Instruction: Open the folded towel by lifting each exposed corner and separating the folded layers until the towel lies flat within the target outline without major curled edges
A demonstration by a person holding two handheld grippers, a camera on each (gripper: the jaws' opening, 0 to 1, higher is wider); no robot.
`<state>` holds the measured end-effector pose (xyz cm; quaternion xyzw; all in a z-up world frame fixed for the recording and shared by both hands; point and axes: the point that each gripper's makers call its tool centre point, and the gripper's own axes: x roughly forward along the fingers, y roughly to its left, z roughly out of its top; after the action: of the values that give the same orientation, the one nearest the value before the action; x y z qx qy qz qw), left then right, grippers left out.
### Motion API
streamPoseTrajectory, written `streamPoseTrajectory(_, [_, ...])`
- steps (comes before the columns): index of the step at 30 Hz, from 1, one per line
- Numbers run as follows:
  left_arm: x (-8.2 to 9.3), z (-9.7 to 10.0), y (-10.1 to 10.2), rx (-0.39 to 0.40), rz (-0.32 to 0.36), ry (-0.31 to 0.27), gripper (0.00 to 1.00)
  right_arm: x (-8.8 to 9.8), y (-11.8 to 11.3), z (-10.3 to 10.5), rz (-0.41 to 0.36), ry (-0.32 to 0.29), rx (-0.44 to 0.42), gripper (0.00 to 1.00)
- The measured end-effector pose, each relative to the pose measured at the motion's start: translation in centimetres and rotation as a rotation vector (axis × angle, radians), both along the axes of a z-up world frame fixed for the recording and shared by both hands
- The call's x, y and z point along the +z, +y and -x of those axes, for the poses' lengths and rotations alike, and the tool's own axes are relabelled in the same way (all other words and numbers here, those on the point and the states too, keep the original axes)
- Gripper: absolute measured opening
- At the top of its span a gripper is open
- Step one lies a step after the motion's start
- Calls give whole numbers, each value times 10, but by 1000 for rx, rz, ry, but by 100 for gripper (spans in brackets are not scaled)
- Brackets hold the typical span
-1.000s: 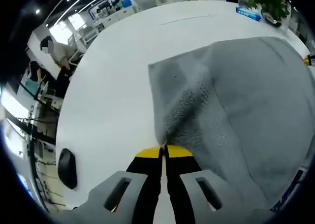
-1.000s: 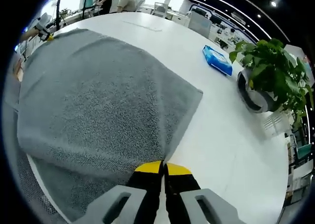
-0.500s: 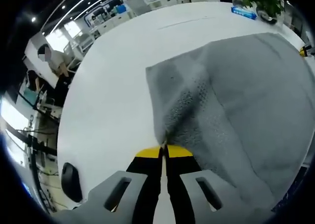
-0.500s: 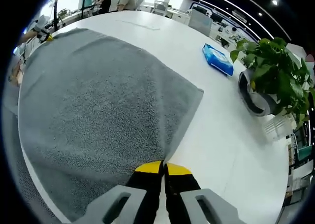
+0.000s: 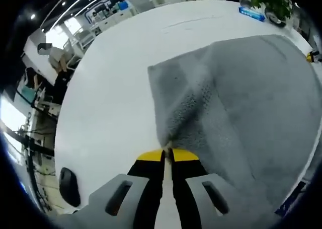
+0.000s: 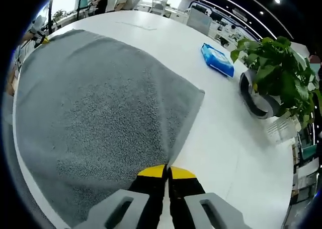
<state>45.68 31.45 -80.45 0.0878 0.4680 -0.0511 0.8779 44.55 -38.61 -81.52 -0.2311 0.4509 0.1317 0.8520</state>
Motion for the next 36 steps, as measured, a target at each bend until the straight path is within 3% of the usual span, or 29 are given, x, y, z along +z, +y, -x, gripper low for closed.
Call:
streamPoseTrajectory(2, [10, 1, 3, 20, 25, -76, 12, 5, 1, 1, -46, -19, -72, 8])
streamPoseTrajectory(3, [17, 3, 4, 53, 61, -122, 15, 14, 4, -2, -69, -67, -77, 10])
streamPoseTrajectory(5, [28, 16, 10, 103, 84, -173, 17, 36, 6, -4, -71, -165, -68, 11])
streamPoseTrajectory(7, [32, 30, 14, 142, 115, -191, 17, 47, 12, 5, -71, -187, -58, 13])
streamPoseTrajectory(10, [29, 57, 7, 243, 237, -202, 17, 52, 27, 25, -105, -187, -54, 20])
streamPoseTrajectory(16, [13, 99, -34, 356, 445, -188, 18, 41, 64, 64, -170, -139, -37, 20])
streamPoseTrajectory(19, [6, 106, -41, 369, 448, -188, 16, 34, 76, 78, -164, -112, -16, 16])
streamPoseTrajectory(21, [3, 104, -48, 365, 445, -192, 4, 29, 86, 85, -179, -89, -7, 12])
streamPoseTrajectory(22, [5, 102, -51, 360, 443, -199, 4, 29, 88, 86, -183, -84, -4, 10])
streamPoseTrajectory(23, [13, 94, -45, 355, 375, -257, 3, 30, 90, 87, -186, -85, -4, 10])
streamPoseTrajectory(27, [36, 83, -58, 237, 184, -313, 3, 34, 96, 85, -184, -98, 16, 10])
streamPoseTrajectory(29, [41, 81, -63, 179, 89, -307, 3, 34, 97, 83, -178, -102, 24, 10])
streamPoseTrajectory(30, [45, 76, -69, 104, -6, -316, 3, 34, 98, 82, -176, -103, 25, 9])
streamPoseTrajectory(32, [42, 71, -77, 24, -118, -298, 3, 34, 99, 81, -178, -102, 28, 9])
streamPoseTrajectory(33, [36, 70, -80, -38, -200, -254, 3, 34, 100, 81, -178, -103, 29, 9])
streamPoseTrajectory(34, [34, 70, -81, -62, -235, -237, 3, 34, 100, 80, -175, -103, 35, 9])
streamPoseTrajectory(35, [33, 65, -87, -152, -355, -233, 3, 33, 100, 79, -175, -103, 37, 9])
streamPoseTrajectory(36, [30, 62, -91, -194, -391, -221, 3, 32, 100, 79, -172, -104, 40, 9])
